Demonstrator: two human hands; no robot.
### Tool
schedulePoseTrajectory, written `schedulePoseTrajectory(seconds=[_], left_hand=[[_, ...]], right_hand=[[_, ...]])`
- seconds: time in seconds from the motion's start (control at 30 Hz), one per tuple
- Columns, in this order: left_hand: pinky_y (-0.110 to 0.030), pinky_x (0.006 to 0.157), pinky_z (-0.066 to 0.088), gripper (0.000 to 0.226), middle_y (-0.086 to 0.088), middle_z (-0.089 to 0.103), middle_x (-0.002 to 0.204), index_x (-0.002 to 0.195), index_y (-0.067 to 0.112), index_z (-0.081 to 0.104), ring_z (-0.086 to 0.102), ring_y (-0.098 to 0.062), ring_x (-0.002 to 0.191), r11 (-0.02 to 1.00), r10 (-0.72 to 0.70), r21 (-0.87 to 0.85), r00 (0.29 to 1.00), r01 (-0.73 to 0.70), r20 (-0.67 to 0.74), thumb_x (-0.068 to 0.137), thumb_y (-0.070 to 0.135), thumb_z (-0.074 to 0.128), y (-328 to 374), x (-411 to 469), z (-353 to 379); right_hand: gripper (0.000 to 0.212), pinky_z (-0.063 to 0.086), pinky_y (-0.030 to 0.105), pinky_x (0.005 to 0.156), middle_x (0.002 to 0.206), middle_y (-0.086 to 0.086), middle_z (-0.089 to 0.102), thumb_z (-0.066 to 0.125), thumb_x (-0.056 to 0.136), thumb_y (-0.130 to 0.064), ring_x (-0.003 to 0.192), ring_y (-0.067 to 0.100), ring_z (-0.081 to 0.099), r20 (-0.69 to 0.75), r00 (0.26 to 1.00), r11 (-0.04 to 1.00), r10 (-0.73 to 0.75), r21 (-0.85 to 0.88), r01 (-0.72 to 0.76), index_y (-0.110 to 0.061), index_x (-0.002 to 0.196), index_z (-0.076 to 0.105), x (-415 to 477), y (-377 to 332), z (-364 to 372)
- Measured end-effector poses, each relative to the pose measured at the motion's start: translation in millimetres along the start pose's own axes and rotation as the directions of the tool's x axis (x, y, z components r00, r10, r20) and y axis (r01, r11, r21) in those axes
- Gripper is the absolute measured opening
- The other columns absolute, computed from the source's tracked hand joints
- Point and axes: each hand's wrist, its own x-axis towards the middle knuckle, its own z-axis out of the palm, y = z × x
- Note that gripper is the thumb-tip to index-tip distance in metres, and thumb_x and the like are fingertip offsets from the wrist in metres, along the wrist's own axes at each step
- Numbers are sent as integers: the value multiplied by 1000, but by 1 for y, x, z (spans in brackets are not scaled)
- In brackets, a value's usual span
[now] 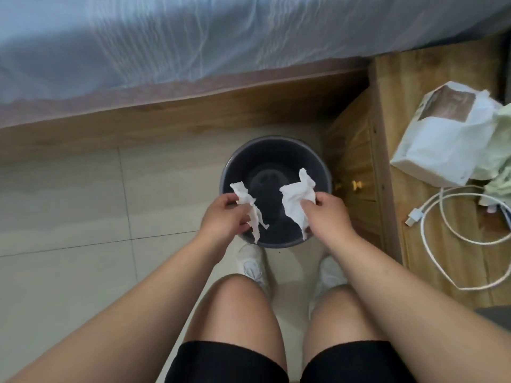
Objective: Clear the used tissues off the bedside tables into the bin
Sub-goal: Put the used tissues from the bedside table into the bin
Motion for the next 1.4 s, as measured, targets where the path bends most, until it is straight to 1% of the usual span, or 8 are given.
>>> schedulePoseTrajectory(seconds=[0.13, 0.23, 0.53, 0.8, 0.93, 1.17, 1.3, 1.4], left_hand=[[-45, 95, 65, 46, -3, 79, 112, 134, 28, 59, 79, -28, 100, 999, -31, 15, 998, 30, 52, 93, 11, 73, -14, 20, -1], [-38, 86, 65, 52, -13, 72, 123, 145, 20, 55, 75, -26, 91, 999, -35, 2, 999, 35, 33, 97, 11, 72, -18, 16, -4], [-26, 74, 63, 26, -6, 78, 113, 126, 24, 69, 80, -14, 89, 999, -12, 41, 998, 9, 69, 101, 22, 73, 21, -95, -18], [-30, 74, 65, 13, -8, 81, 104, 114, 22, 75, 79, -14, 84, 983, 70, 151, 972, -106, 226, 101, 20, 73, 95, -202, 39], [-34, 80, 65, 13, -5, 82, 100, 114, 24, 77, 79, -19, 92, 961, 106, 216, 951, -173, 291, 100, 24, 74, 112, -228, 87], [-29, 74, 61, 10, 9, 81, 96, 109, 37, 77, 76, -14, 88, 889, 175, 342, 917, -303, 358, 100, 34, 73, 128, -223, 175], [-36, 90, 63, 19, 14, 78, 108, 118, 37, 73, 74, -7, 98, 758, 267, 488, 888, -434, 375, 99, 39, 72, 142, -210, 219], [-29, 88, 57, 36, 22, 63, 128, 135, 43, 63, 66, 3, 104, 492, 360, 629, 799, -602, 483, 99, 42, 71, 150, -200, 246]], right_hand=[[47, 57, 54, 98, 129, 8, 71, 62, 95, -29, 112, 33, 69, 52, 998, 999, 44, -10, -44, -15, 140, 60, 33, 13, 15], [57, 56, 53, 102, 134, 8, 67, 63, 96, -33, 117, 31, 66, 59, 996, 998, 66, 18, -67, -17, 149, 51, 35, 17, 11], [17, 62, 46, 75, 84, -7, 74, 56, 81, -50, 83, 22, 72, 2, 999, 993, 39, 113, -39, -39, 85, 68, -81, -9, -60], [28, 59, 44, 67, 84, -5, 76, 54, 70, -56, 78, 28, 73, -80, 996, 950, 42, 312, -15, -43, 88, 70, -185, -2, -158], [10, 55, 41, 67, 81, 1, 77, 64, 86, -33, 73, 23, 71, -130, 985, 933, 112, 355, -59, -40, 86, 72, -205, 30, -195], [28, 57, 43, 69, 72, -6, 76, 66, 95, -15, 60, 7, 67, -224, 951, 911, 214, 398, -111, -36, 78, 73, -187, 110, -262], [17, 60, 52, 79, 76, -2, 74, 68, 93, -18, 75, 23, 70, -305, 910, 904, 280, 403, -143, -30, 81, 70, -167, 141, -308], [13, 52, 31, 75, 85, -16, 71, 70, 95, -25, 85, 17, 70, -413, 890, 964, 192, 251, -92, -36, 88, 68, -145, 147, -340]])
